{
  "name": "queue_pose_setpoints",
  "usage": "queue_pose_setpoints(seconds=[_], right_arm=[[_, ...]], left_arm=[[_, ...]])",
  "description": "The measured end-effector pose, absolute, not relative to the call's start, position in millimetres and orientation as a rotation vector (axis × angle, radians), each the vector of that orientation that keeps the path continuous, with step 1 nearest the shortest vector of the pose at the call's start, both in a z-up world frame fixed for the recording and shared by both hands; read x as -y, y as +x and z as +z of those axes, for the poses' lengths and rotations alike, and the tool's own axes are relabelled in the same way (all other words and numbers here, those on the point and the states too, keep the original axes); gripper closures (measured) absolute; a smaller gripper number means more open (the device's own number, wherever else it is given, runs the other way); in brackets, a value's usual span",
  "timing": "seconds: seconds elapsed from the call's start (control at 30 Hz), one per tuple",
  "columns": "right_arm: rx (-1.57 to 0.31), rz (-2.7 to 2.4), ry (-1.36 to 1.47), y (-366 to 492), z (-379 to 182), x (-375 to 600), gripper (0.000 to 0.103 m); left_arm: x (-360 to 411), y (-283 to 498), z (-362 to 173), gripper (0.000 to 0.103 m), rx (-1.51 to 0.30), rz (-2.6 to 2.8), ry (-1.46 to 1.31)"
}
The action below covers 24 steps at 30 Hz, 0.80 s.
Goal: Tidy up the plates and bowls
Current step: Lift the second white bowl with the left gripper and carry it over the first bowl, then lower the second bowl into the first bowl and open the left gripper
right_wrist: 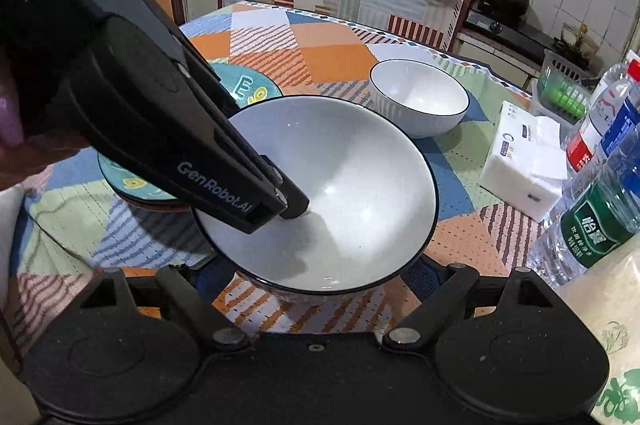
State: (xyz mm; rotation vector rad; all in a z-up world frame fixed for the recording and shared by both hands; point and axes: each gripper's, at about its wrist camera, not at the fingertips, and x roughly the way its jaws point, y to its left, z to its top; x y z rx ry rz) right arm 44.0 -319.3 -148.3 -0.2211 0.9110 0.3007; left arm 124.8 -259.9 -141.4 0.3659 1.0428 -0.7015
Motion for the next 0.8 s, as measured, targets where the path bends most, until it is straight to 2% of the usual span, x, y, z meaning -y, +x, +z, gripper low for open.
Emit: queue_pose_setpoints(seconds=[0.37, 0.6, 0.8], right_arm=[[-0.943, 0.291, -0.219, 47.8, -155.5, 319.1, 0.011], [-0.926, 0.281, -0.221, 46.4, -152.1, 316.9, 0.009], [-0.875, 0.298, -0.167, 34.5, -126.8, 320.7, 0.009]], left_arm=[[267.8, 113.4, -144.5, 0.062, -0.993, -0.691, 0.481], [253.7, 122.7, -141.6, 0.06, -1.042, -0.668, 0.415], [239.2, 121.1, -121.2, 0.06, -1.036, -0.687, 0.364]])
